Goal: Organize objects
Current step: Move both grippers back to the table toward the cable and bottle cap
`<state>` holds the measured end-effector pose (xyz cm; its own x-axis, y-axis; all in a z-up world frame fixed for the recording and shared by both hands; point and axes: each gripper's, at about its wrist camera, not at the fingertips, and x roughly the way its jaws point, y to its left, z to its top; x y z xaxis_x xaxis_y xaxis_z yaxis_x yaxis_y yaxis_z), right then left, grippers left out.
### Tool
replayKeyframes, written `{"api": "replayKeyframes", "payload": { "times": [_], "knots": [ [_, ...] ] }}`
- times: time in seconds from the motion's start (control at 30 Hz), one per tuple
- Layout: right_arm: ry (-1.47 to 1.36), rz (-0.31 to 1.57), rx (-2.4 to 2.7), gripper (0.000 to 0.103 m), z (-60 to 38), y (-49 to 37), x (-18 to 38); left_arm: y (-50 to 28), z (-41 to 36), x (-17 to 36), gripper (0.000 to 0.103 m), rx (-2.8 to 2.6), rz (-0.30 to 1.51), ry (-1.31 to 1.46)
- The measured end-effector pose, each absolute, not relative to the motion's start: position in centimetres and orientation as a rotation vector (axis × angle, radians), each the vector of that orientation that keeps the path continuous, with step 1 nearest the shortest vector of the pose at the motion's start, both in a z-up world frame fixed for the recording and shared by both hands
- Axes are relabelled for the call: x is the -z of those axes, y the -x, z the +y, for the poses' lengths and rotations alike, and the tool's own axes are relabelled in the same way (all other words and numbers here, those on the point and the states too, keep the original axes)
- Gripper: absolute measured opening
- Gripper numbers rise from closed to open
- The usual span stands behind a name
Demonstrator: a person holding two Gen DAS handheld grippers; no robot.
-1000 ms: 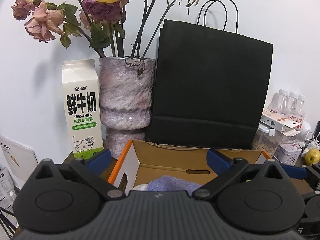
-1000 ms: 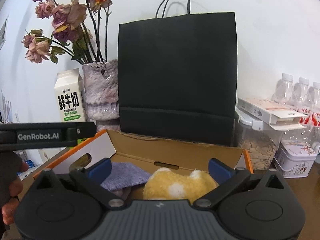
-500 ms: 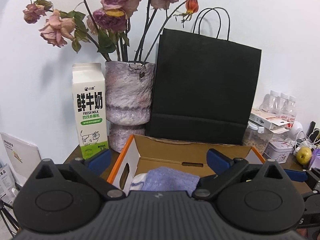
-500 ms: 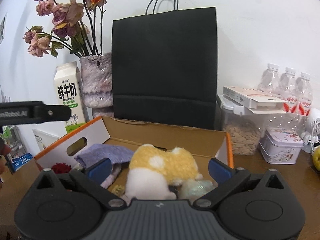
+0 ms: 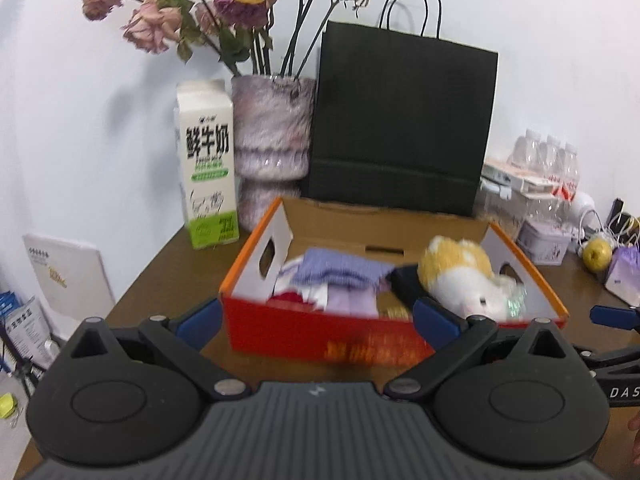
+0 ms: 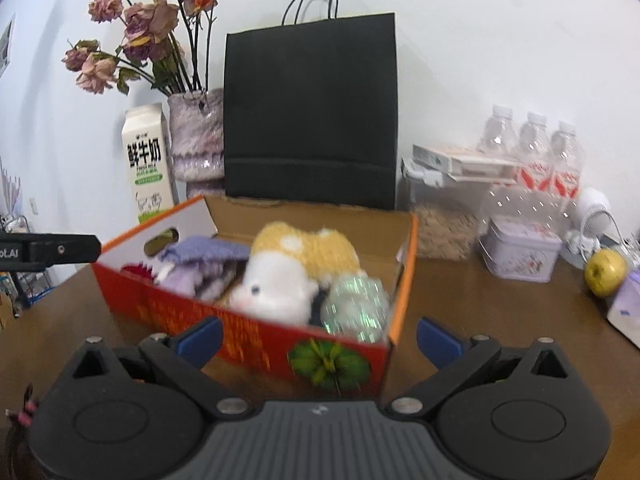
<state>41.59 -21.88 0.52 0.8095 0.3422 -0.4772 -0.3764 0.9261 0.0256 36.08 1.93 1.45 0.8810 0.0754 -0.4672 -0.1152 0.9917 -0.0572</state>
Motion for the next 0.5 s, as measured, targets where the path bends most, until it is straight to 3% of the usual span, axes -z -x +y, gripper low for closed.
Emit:
{"api": "replayKeyframes", "payload": {
  "times": [0.5],
  "knots": [
    [0.071,0.56,-0.37,0.103,-25.9,-35.1,2.0,-29.4,-0.3,0.7,0.103,-0.127,0.558,0.08]
  ]
}}
